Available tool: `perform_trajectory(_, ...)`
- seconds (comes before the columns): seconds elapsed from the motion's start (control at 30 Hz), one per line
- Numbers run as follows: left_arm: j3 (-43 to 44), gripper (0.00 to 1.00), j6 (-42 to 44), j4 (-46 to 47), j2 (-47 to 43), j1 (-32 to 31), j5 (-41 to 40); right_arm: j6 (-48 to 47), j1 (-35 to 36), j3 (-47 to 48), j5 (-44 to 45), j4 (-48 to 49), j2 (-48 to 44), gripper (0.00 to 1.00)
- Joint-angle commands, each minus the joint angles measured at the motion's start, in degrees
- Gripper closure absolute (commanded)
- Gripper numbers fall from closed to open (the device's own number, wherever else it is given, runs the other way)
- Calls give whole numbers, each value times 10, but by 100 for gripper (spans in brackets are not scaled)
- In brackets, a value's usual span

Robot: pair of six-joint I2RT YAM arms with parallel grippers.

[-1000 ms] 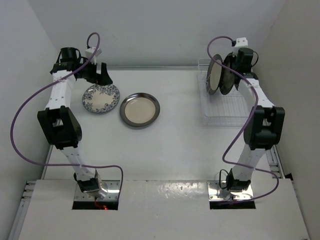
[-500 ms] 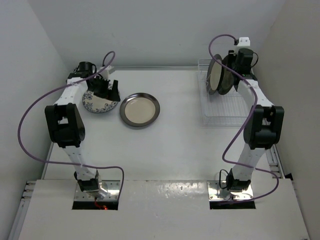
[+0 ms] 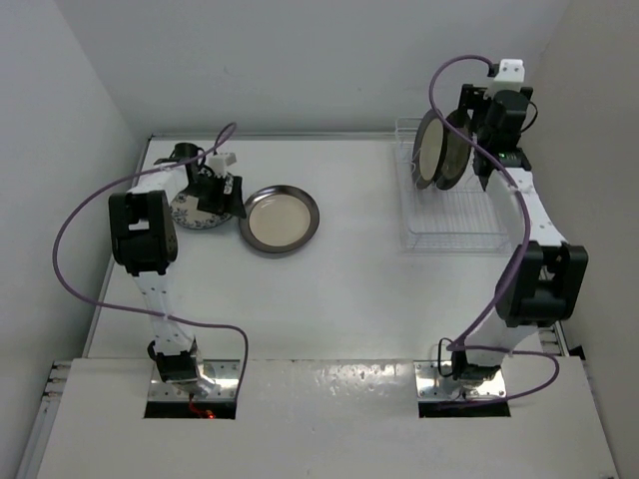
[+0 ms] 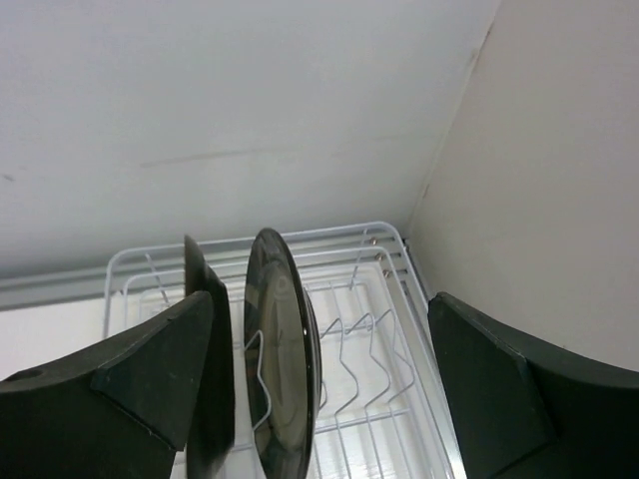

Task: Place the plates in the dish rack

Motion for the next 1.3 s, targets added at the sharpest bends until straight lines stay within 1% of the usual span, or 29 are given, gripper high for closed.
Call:
perform_trajectory(0.0,-3,8,-27,-10,42,-22,30,-4,12,-39,11,53,-72,12)
perform_trajectory(0.13,9,16,-38,-5,58,-35,22,-6,20,-88,13,74,-128,12)
perform_trajectory(0.23,-1,16,-38,16,20,-35,4,-11,20,-106,16,83,-153,12)
perform_trajectory(0.3,-8,16,-38,41,-20,-35,-12,-15,20,-113,18,81,-166,12)
perform_trajectory(0.47,-3,16,-27,41,-78,-40,-11,-14,22,-131,27,78,-186,10)
perform_trajectory(0.53,-20,16,-22,41,-103,-45,-17,-15,23,-145,29,81,-197,10)
perform_trajectory(0.6,-48,14,-17,41,-138,-58,-17,-15,24,-153,28,82,-204,10)
perform_trajectory(0.67,-80,12,-10,41,-161,-58,-7,-33,24,-161,30,84,-211,10)
perform_trajectory(0.8,-132,12,-10,14,-162,-58,-2,-28,25,-173,34,90,-223,10)
perform_trajectory(0.93,-180,12,-10,20,-154,-58,0,-27,27,-177,32,94,-229,10)
perform_trajectory(0.97,-191,12,-30,36,-154,-58,0,-27,27,-180,32,95,-230,10)
perform_trajectory(1.07,-197,11,-54,69,-130,-58,0,-27,30,-184,36,99,-234,10)
perform_trajectory(1.13,-183,11,-61,69,-116,-58,5,-29,32,-188,37,99,-239,10)
perform_trajectory(1.27,-162,11,-82,108,-83,-64,-17,-36,33,-196,45,102,-250,10)
